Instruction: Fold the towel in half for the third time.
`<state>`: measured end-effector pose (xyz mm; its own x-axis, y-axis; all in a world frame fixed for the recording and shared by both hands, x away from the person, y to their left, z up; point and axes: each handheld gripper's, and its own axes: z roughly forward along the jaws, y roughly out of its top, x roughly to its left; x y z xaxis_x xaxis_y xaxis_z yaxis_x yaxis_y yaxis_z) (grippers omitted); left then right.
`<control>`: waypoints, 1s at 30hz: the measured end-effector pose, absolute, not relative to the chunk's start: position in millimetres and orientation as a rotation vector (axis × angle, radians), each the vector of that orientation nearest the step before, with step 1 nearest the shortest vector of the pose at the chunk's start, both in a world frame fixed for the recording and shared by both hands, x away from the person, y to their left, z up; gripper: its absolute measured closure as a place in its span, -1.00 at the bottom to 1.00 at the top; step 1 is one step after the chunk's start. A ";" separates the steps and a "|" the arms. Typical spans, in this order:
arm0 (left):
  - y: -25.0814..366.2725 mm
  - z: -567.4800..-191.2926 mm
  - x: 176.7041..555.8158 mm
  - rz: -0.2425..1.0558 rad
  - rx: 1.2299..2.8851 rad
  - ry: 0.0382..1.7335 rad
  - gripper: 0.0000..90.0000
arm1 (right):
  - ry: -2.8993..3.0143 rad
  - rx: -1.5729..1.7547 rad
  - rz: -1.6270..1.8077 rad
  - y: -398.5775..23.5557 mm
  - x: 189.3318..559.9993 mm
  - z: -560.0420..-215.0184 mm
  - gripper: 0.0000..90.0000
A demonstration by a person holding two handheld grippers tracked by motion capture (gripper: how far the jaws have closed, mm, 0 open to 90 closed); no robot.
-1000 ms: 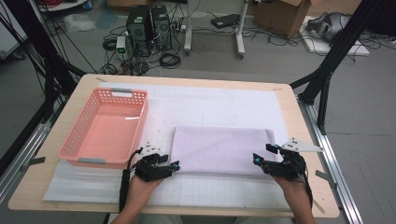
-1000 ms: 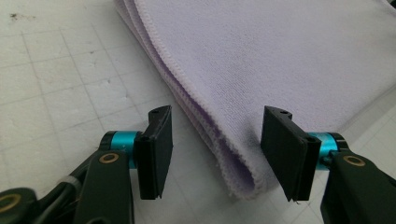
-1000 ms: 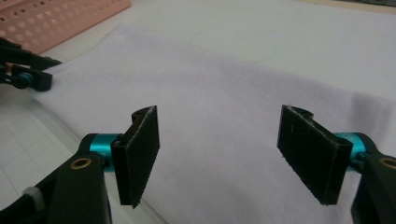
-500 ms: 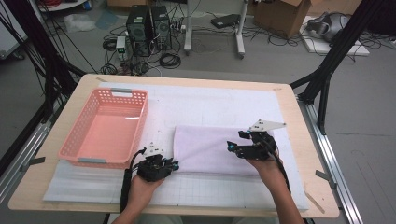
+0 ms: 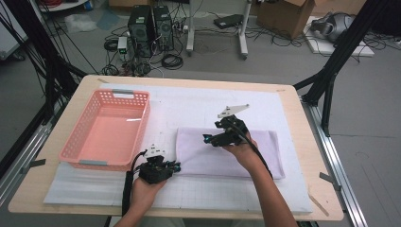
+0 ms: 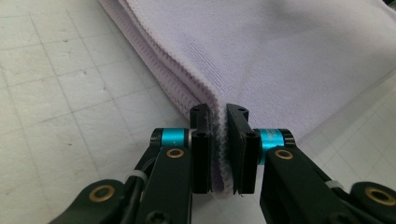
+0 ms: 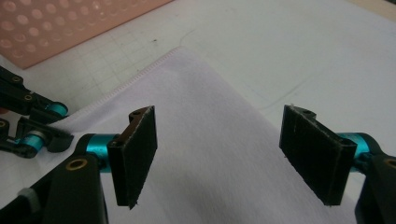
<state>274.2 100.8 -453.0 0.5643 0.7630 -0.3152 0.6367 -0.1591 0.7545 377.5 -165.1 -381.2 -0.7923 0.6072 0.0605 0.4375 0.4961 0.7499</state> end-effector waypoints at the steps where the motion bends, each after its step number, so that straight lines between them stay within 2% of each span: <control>1: 101.1 -453.3 274.5 0.162 1.859 1.144 0.79 | 2.540 0.889 1.164 -159.4 380.2 -382.3 -0.40; 13: 104.5 -453.7 275.1 0.134 1.846 1.144 0.80 | 2.668 0.834 1.014 -102.1 413.8 -404.3 -0.24; 23: 104.4 -454.0 274.4 0.136 1.841 1.147 0.81 | 2.704 0.849 0.974 -92.8 429.5 -421.9 -0.12; 27: 105.0 -453.7 273.8 0.140 1.843 1.143 0.81 | 2.749 0.825 0.921 -83.8 432.6 -424.7 0.13; 30: 105.8 -453.7 273.8 0.137 1.839 1.148 0.82 | 2.786 0.792 0.893 -79.9 433.4 -424.0 0.46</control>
